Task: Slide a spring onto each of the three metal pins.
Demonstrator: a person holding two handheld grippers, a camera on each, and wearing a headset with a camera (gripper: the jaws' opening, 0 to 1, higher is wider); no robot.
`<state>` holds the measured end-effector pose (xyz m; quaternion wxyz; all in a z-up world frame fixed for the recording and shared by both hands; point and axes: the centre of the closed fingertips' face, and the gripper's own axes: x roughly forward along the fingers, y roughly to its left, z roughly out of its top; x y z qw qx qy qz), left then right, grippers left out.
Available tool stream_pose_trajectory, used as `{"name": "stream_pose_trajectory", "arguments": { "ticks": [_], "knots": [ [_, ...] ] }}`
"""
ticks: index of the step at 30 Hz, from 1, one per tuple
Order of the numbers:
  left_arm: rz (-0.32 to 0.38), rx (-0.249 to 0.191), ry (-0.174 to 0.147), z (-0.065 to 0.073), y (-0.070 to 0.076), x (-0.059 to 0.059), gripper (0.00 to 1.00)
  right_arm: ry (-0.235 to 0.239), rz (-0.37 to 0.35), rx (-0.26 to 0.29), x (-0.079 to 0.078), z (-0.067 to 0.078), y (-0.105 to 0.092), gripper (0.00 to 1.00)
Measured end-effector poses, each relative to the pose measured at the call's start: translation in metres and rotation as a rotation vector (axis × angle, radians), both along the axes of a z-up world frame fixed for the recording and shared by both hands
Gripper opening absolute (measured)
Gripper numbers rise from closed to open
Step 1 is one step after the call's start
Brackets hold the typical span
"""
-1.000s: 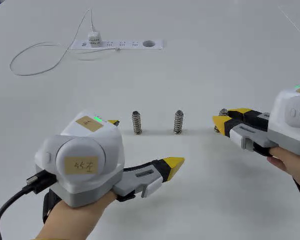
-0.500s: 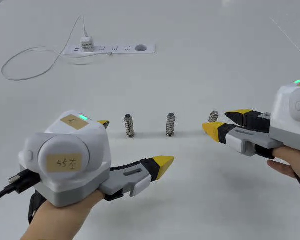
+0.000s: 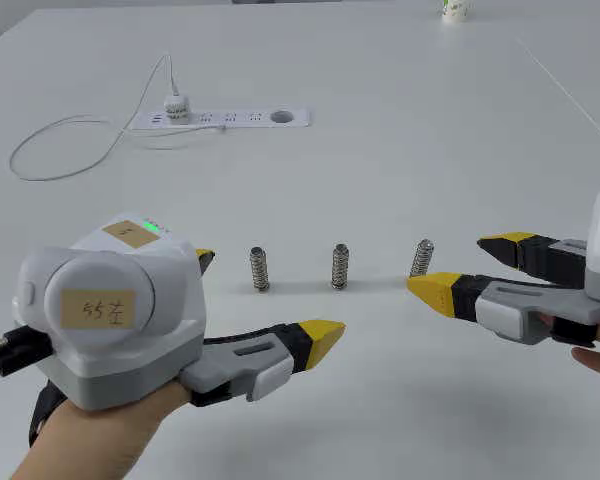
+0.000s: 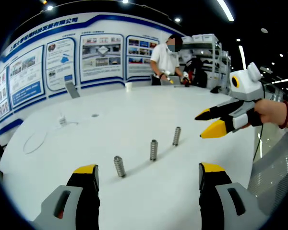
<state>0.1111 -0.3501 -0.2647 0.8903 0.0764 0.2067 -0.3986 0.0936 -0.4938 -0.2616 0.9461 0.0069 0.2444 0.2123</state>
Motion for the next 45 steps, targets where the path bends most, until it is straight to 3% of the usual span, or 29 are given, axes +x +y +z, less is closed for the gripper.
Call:
{"name": "stream_pose_trajectory", "arguments": {
  "ticks": [7,11,17,23,45],
  "knots": [
    [-0.004,0.017,-0.008,0.005,0.01,-0.005,0.89,0.022,0.011,0.015,-0.011,0.003,0.003,0.67],
    [0.01,-0.029,-0.016,0.014,0.012,-0.006,0.92,0.021,0.012,0.009,-0.016,0.004,0.002,0.69],
    [0.02,-0.018,-0.029,0.02,0.02,-0.009,0.96,0.02,0.024,-0.007,-0.023,0.0,0.003,0.73],
    [0.026,-0.011,-0.021,0.018,0.025,-0.012,1.0,0.027,0.023,0.008,-0.026,0.0,0.007,0.76],
    [0.056,-0.013,-0.015,0.019,0.036,-0.012,1.0,0.016,0.001,0.006,-0.03,0.0,0.011,0.92]
  ]
}}
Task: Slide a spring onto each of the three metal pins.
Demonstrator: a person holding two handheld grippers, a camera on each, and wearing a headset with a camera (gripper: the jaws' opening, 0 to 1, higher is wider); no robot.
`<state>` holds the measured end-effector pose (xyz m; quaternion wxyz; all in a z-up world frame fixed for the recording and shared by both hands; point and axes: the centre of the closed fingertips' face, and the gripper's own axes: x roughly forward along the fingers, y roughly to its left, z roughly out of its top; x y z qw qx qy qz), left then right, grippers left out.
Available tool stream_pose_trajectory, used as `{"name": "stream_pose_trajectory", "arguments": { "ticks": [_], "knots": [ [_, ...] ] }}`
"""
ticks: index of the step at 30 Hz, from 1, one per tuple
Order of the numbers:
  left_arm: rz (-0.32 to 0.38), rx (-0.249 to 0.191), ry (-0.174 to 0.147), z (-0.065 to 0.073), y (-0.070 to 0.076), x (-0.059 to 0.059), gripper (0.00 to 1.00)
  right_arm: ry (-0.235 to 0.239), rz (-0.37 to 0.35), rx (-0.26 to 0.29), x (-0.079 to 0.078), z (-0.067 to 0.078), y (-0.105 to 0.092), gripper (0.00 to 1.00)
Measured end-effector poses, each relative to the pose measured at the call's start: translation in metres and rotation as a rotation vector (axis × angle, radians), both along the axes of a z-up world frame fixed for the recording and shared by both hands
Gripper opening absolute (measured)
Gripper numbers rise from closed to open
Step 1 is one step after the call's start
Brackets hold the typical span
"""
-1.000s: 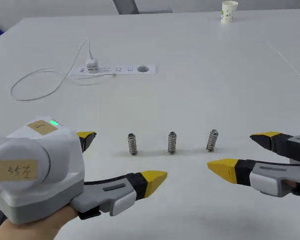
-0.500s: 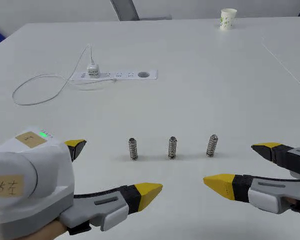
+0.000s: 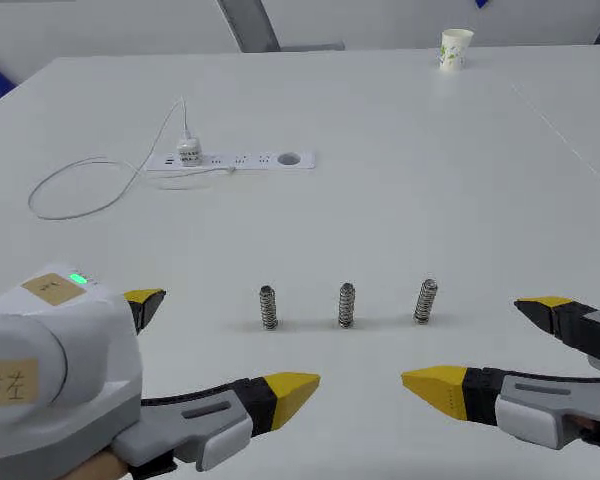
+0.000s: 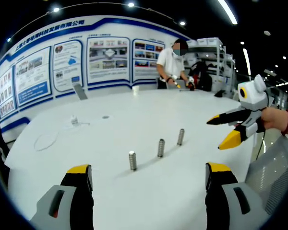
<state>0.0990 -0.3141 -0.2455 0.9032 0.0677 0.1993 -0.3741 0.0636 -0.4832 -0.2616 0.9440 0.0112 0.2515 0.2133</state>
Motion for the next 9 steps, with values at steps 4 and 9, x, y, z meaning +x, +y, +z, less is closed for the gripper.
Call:
{"name": "stream_pose_trajectory", "arguments": {
  "ticks": [4,9],
  "knots": [
    [-0.001,0.003,0.006,-0.0011,0.0009,-0.0011,1.0,0.004,0.005,-0.005,-0.0017,-0.0005,0.0011,0.93],
    [-0.004,0.011,0.006,-0.0021,0.0015,-0.0023,1.0,0.004,-0.001,-0.006,-0.002,-0.0009,0.0002,0.95]
  ]
}}
